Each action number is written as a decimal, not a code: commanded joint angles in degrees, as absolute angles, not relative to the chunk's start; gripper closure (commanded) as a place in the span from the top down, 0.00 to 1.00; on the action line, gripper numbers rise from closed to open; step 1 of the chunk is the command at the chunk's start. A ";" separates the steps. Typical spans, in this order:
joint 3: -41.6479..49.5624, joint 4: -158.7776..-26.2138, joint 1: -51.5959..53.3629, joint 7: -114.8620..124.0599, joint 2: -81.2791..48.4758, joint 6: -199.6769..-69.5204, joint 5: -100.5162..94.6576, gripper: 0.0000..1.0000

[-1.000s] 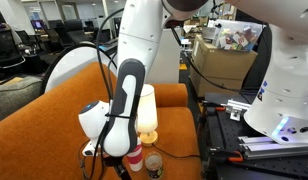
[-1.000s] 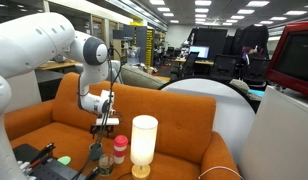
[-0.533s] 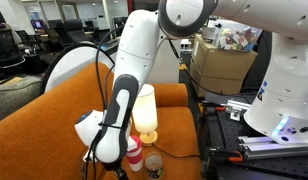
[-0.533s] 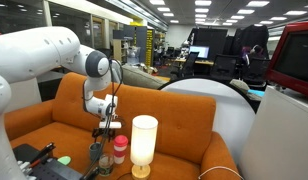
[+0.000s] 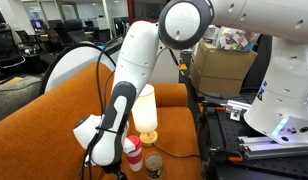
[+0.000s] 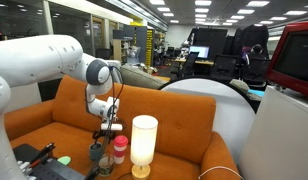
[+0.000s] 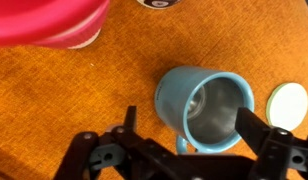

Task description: Move the grey mug towards the end of the couch

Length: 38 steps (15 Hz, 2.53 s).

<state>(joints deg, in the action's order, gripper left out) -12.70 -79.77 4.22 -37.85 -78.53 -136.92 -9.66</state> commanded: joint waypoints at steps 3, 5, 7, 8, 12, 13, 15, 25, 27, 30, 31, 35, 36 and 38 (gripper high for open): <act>-12.84 -79.18 4.20 -37.81 -78.84 -136.57 -9.77 1.00; -12.87 -78.74 4.28 -37.69 -79.41 -137.85 -9.77 1.00; -13.21 -77.43 4.27 -38.84 -81.07 -139.04 -10.00 1.00; -13.18 -76.91 4.35 -38.89 -81.77 -139.24 -9.99 1.00; -13.26 -72.89 4.44 -39.47 -86.37 -139.50 -9.92 1.00; -12.84 -76.23 4.35 -39.52 -84.23 -140.85 -9.33 1.00; -12.99 -75.18 4.23 -39.68 -84.86 -141.27 -9.36 0.72; -13.01 -75.20 3.92 -40.03 -84.48 -142.31 -9.35 0.12; -12.99 -75.15 3.95 -40.03 -84.48 -142.23 -9.38 0.00; -12.69 -75.10 4.28 -39.61 -84.52 -141.46 -9.46 0.03; -12.71 -75.95 4.31 -39.33 -84.19 -141.90 -9.96 0.03; -12.84 -78.74 4.76 -39.83 -82.71 -143.57 -10.62 0.03; -12.85 -79.27 4.96 -40.07 -82.36 -143.95 -10.78 0.03; -12.86 -80.00 5.38 -40.95 -81.95 -144.29 -11.07 0.03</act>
<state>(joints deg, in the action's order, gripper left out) -12.85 -76.56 5.39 -39.56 -84.15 -142.58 -9.84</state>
